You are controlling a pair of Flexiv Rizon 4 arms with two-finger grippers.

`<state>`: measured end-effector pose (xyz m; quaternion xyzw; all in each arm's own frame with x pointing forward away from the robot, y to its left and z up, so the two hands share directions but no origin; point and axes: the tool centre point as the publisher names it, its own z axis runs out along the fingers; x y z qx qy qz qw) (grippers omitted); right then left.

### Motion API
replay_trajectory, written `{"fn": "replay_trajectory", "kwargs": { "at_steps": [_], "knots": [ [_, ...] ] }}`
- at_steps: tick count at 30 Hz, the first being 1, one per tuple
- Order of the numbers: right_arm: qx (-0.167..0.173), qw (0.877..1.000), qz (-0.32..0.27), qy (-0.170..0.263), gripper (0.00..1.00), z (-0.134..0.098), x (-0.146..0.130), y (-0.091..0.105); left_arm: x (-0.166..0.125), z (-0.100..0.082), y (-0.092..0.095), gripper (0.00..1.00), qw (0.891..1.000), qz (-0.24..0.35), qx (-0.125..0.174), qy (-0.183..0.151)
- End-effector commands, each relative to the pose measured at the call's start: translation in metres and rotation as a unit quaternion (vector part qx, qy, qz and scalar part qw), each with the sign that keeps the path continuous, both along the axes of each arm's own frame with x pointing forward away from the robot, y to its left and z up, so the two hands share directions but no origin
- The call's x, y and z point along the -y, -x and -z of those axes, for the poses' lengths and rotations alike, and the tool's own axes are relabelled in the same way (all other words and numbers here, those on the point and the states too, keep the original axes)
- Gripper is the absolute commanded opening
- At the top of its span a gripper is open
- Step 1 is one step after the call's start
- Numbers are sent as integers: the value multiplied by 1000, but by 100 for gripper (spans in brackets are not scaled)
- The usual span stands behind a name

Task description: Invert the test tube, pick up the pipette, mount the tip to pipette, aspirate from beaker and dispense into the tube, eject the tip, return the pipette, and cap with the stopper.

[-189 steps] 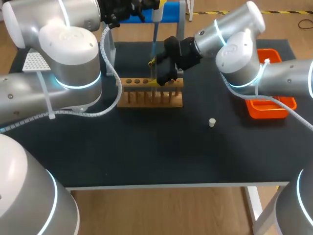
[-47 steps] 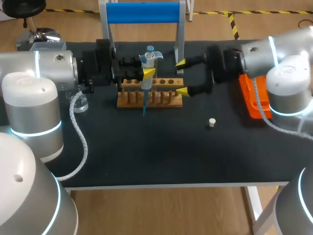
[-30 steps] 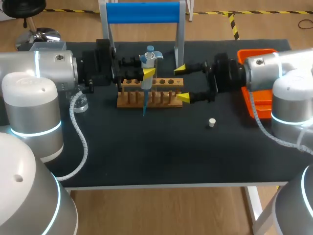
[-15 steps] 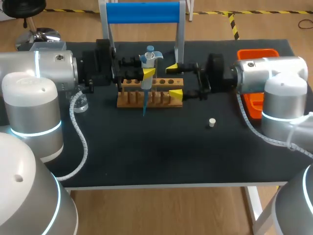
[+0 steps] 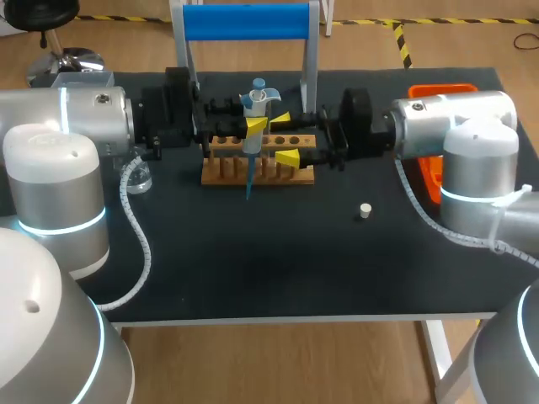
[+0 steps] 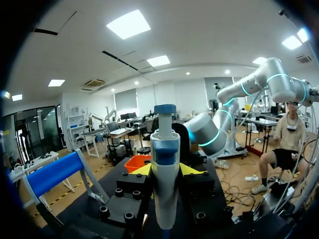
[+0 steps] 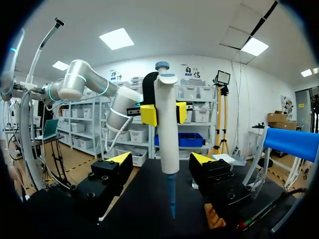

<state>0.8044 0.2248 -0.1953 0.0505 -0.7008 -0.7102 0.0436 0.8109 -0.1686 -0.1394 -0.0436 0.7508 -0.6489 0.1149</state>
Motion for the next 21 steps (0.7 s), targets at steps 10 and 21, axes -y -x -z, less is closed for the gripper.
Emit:
{"fn": "replay_trajectory", "kwargs": {
  "at_steps": [10,21],
  "knots": [
    [0,1000,2,4,69,-1,-11,-4,1,0,0,0,1000,-1,1,1],
    [1,1000,-1,3,67,-3,-23,-7,1,0,0,0,1000,-1,1,1]
  ]
}}
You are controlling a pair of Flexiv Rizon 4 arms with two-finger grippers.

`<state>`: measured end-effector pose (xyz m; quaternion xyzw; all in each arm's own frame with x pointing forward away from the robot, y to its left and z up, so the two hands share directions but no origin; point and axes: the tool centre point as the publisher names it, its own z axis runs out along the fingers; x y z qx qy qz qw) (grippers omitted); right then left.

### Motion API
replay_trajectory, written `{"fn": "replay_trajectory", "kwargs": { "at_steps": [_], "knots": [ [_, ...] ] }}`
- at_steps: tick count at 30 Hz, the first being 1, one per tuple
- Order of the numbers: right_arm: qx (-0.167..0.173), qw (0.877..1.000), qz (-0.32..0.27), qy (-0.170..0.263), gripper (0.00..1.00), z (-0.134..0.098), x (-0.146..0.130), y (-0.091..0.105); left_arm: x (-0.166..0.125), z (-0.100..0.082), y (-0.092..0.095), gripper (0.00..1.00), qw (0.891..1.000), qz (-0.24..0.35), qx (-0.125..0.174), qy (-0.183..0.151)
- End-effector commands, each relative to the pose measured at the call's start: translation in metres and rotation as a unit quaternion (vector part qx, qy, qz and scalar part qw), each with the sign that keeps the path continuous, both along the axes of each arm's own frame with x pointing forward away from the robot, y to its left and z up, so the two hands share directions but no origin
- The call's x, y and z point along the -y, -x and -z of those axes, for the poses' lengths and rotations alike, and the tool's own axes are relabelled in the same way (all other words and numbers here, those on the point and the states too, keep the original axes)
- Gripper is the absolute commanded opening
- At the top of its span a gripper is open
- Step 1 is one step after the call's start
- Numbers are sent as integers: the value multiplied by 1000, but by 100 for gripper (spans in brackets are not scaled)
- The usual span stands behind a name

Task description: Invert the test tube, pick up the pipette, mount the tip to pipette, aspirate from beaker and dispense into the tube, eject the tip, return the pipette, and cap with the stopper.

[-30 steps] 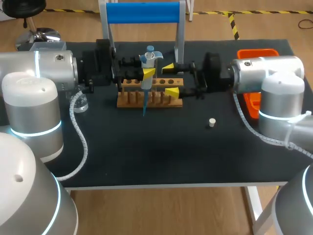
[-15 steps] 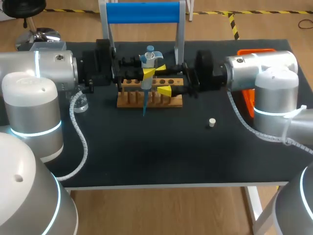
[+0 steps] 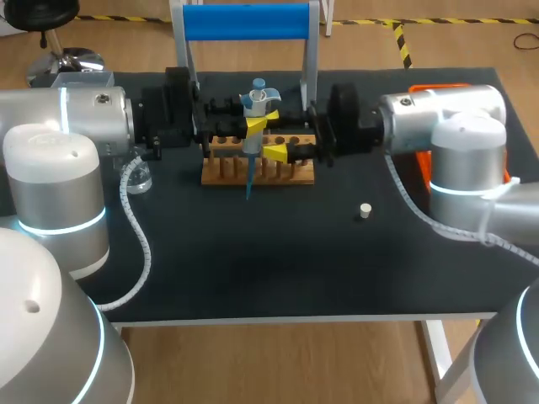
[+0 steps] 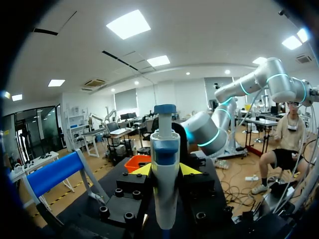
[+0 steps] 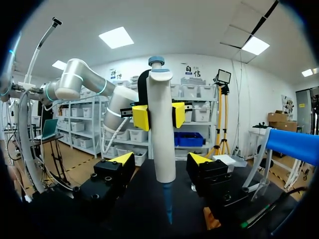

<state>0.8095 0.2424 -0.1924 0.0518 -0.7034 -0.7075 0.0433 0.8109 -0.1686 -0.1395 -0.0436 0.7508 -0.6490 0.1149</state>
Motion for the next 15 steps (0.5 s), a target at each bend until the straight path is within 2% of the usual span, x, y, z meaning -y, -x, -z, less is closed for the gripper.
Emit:
{"fn": "replay_trajectory", "kwargs": {
  "at_steps": [1,15],
  "knots": [
    [0,1000,-1,-1,67,0,-7,-2,1,0,0,0,1000,-1,1,1],
    [2,1000,-12,-3,67,-5,-25,-10,1,0,0,0,1000,-1,1,1]
  ]
}}
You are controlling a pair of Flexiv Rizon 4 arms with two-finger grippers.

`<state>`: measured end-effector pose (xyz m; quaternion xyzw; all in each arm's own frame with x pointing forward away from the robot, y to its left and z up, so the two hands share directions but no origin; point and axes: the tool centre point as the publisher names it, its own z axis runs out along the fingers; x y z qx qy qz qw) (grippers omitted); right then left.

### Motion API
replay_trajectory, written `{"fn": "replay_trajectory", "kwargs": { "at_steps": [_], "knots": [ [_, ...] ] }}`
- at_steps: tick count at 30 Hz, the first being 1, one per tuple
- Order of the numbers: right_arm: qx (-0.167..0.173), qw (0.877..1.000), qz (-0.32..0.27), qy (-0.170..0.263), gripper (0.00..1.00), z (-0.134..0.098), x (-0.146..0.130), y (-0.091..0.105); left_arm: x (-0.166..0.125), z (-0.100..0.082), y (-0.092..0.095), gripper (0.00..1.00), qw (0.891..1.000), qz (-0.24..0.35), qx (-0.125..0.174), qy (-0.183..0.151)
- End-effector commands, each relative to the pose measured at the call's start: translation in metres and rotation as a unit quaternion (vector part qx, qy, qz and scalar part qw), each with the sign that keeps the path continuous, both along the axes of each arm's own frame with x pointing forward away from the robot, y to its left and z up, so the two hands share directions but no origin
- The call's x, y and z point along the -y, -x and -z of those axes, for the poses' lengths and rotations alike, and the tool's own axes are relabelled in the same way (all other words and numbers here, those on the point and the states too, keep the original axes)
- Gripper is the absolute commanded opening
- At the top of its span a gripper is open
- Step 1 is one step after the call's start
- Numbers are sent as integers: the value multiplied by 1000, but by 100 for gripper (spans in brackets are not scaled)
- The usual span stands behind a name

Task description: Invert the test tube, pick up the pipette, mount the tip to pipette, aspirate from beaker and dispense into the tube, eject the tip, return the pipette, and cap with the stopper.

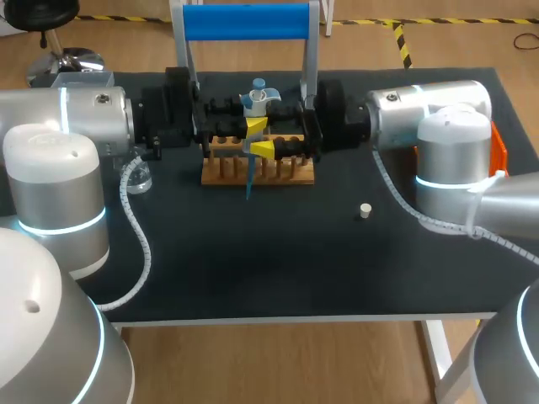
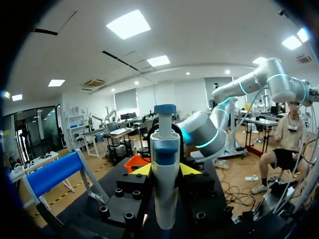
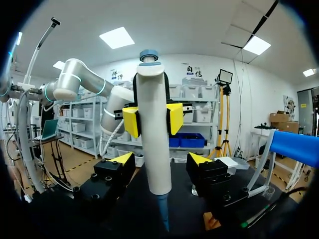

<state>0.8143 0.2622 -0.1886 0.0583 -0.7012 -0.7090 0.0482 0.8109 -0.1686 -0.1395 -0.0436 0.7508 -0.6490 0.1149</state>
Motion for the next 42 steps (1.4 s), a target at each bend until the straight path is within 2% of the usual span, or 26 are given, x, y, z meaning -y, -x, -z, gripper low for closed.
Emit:
{"fn": "replay_trajectory", "kwargs": {
  "at_steps": [1,7,11,22,37,42],
  "knots": [
    [1,1000,-4,0,66,-2,-5,-6,1,0,0,0,1000,-1,1,1],
    [3,1000,-6,-3,65,-5,-9,-8,1,0,0,0,1000,-1,1,1],
    [0,1000,-9,-8,61,-8,-13,-8,1,0,0,0,1000,-1,1,1],
    [-12,1000,-11,-23,56,-9,-17,-7,1,0,0,0,1000,-1,1,1],
    [-12,999,-13,-30,55,-13,-17,0,1,0,0,0,1000,-1,1,1],
    [-12,999,-16,-29,49,-14,-17,0,1,0,0,0,1000,-1,1,1]
  ]
}}
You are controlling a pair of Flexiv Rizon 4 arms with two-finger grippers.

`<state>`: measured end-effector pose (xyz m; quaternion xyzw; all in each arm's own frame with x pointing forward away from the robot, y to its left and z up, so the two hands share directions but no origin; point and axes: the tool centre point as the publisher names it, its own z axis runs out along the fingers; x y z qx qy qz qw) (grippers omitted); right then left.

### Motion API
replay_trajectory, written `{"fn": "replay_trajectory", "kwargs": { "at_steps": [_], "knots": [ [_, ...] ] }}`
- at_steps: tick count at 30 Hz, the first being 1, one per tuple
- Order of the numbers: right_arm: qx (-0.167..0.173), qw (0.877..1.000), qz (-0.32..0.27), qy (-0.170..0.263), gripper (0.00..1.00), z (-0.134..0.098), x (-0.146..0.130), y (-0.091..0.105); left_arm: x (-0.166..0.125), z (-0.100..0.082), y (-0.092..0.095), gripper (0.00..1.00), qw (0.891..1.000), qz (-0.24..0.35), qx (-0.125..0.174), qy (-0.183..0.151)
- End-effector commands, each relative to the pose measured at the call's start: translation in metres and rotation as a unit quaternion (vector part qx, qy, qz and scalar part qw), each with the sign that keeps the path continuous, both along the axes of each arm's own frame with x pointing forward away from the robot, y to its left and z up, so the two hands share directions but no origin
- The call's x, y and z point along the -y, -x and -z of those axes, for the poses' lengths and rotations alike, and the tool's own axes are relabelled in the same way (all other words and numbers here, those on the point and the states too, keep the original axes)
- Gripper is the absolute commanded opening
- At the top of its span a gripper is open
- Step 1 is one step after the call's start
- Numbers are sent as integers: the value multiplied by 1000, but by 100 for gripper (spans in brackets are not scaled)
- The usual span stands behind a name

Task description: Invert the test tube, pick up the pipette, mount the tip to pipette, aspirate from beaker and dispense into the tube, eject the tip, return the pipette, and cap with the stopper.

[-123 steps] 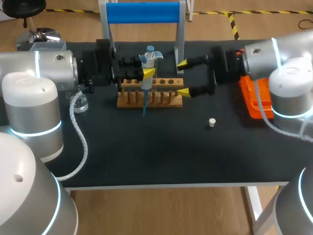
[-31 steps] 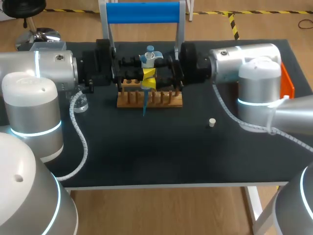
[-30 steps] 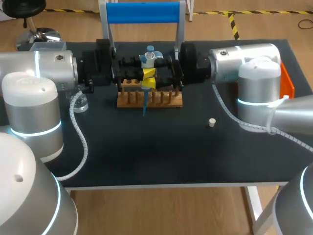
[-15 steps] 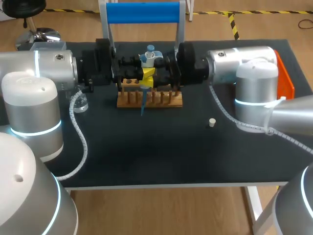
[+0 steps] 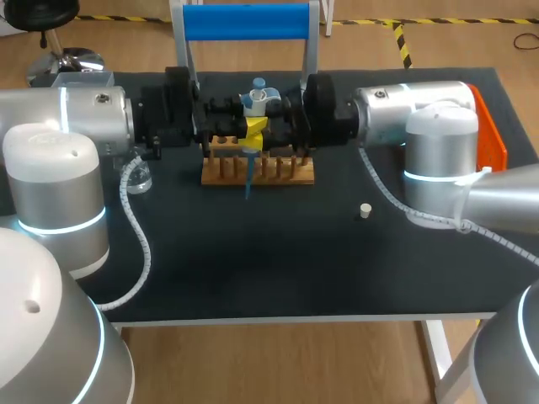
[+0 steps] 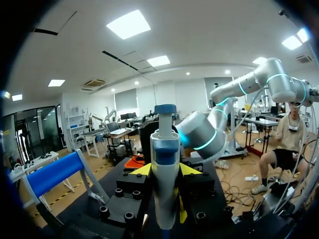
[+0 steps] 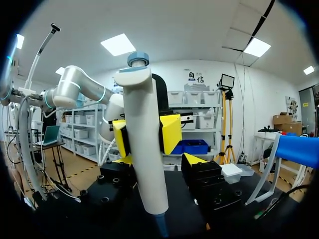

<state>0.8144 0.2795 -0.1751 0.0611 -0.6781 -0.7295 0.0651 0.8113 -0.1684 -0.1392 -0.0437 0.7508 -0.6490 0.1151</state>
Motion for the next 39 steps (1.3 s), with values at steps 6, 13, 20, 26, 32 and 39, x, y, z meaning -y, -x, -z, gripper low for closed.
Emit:
{"fn": "replay_trajectory", "kwargs": {
  "at_steps": [6,13,20,26,32,39],
  "knots": [
    [-1,1000,-5,0,10,0,0,2,1,1,0,0,1000,-1,1,1],
    [-1,1000,-8,-2,0,-1,0,4,1,1,0,0,1000,-1,1,1],
    [-1,1000,-10,3,0,-3,2,4,1,1,0,100,1000,-1,1,1],
    [5,1000,-11,16,0,-4,12,5,1,1,0,100,1000,-1,1,1],
    [18,999,-18,30,0,-11,36,2,1,1,0,100,1000,-1,1,1],
    [25,999,-22,37,0,-21,80,-7,1,1,0,100,1000,-1,1,1]
  ]
}}
